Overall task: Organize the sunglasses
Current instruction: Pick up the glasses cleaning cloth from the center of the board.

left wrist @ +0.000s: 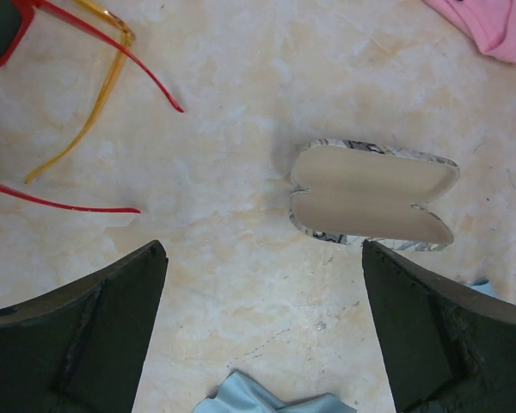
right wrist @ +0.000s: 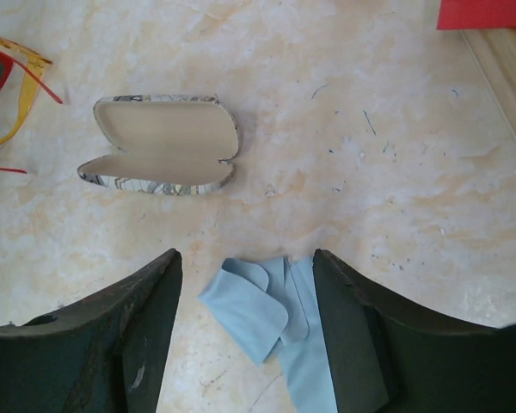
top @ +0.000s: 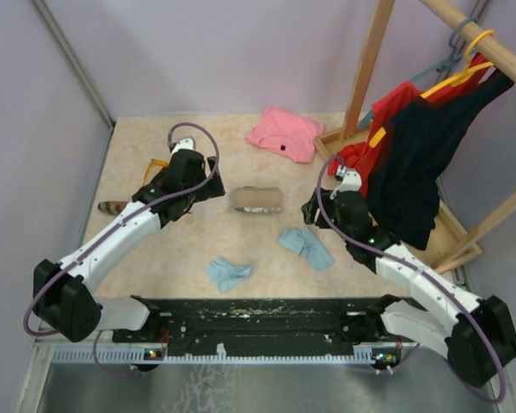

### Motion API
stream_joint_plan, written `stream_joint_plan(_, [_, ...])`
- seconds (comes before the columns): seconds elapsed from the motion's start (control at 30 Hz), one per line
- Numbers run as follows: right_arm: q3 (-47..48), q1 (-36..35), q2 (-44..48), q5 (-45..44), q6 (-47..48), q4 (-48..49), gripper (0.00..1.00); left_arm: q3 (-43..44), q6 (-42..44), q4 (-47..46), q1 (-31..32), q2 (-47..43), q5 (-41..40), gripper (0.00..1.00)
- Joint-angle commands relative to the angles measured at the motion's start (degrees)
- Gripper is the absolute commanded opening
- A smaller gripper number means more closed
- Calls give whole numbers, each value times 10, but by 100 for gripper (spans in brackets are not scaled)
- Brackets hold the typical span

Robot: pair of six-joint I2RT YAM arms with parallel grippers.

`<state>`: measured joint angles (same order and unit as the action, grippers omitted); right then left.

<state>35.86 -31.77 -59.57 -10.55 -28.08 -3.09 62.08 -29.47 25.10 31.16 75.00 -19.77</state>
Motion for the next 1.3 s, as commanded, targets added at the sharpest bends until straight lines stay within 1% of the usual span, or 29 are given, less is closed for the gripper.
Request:
stream_joint_plan(0.0, [-40, 6, 84, -2, -8, -1, 63, 8, 8, 20, -12, 7, -55, 100])
stream_joint_plan(0.07, [-51, 6, 115, -11, 0, -19, 63, 18, -5, 50, -20, 20, -98, 100])
stream_joint_plan(0.13, [-59, 5, 139, -18, 5, -41, 63, 33, -37, 93, -36, 37, -143, 100])
stream_joint_plan(0.2, [-65, 6, 155, 3, 18, -49, 62, 35, -71, 118, -53, 46, -159, 100])
stream_joint_plan(0.3, [-77, 5, 168, 32, 30, -48, 61, 10, -98, 107, -73, 34, -160, 100])
stream_joint_plan(0.5, [-64, 5, 152, 33, 30, -64, 61, -60, -160, 72, -111, 10, -153, 98])
stream_joint_plan(0.67, [-67, 6, 145, 39, 22, -63, 61, -82, -164, 34, -136, 9, -127, 96])
stream_joint_plan(0.83, [-56, 6, 117, 19, 14, -100, 61, -100, -171, 32, -136, 9, -113, 94])
stream_joint_plan(0.9, [-49, 5, 99, 16, 12, -112, 61, -109, -170, 32, -135, 3, -86, 92])
stream_joint_plan(0.93, [-47, 6, 93, 18, 11, -116, 61, -115, -169, 30, -133, 0, -65, 91])
stream_joint_plan(1.0, [-45, 5, 84, 35, 14, -111, 60, -131, -160, 19, -107, -7, -43, 89])
stream_joint_plan(1.13, [-45, 0, 77, 98, 24, -85, 60, -158, -175, 32, -19, -21, -63, 89])
stream_joint_plan(1.2, [-40, -18, 72, 105, 17, -80, 60, -169, -190, 42, 23, -27, -65, 89])
stream_joint_plan(1.27, [-31, -53, 59, 94, 0, -76, 60, -186, -211, 48, 52, -33, -56, 89])
